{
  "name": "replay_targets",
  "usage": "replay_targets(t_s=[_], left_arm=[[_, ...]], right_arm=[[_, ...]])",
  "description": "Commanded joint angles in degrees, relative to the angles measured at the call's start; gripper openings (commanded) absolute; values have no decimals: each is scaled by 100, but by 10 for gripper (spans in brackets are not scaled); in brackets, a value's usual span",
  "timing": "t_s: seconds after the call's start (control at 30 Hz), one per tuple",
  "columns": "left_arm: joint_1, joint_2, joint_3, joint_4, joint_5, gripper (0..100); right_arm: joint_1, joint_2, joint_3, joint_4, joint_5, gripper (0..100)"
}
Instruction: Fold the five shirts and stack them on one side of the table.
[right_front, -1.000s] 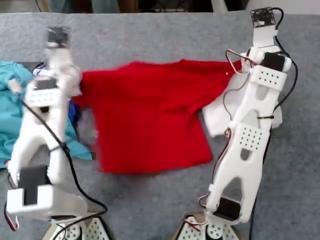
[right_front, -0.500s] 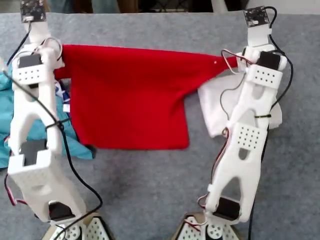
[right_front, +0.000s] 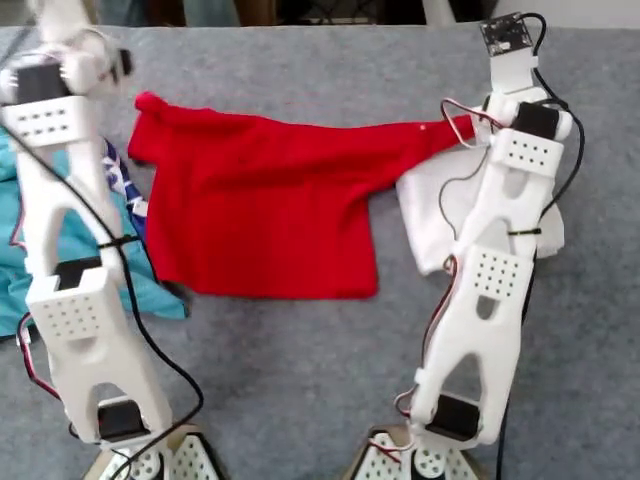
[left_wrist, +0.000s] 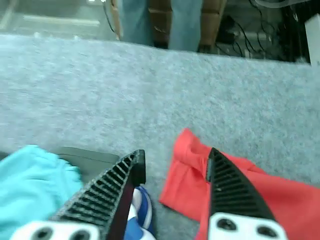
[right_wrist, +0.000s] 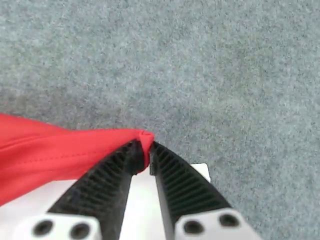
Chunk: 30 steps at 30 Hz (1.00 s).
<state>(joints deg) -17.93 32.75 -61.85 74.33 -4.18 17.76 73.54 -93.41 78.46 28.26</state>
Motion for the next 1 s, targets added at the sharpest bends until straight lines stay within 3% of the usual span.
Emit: replay_targets(t_s=[0.0,0.1,0.2,0.33,0.6,0.97], left_arm=[[-207,-79,-1200,580,53,220],[75,-105,-1666,1530,53,220],[980,-26,-1657,2734,53,220],[1938,-9,119,2655,246,220],[3213,-114,2721,2629,1530,220],[4699,-413,3758,1653,2330,222]], right_arm=[[-105,-40,-198,0,35,14],[-105,-40,-198,0,35,14],[-123,4,-198,-26,35,14],[-211,110,-224,-35,35,14],[-202,110,-233,-44,158,14],[-158,101,-233,-123,149,14]])
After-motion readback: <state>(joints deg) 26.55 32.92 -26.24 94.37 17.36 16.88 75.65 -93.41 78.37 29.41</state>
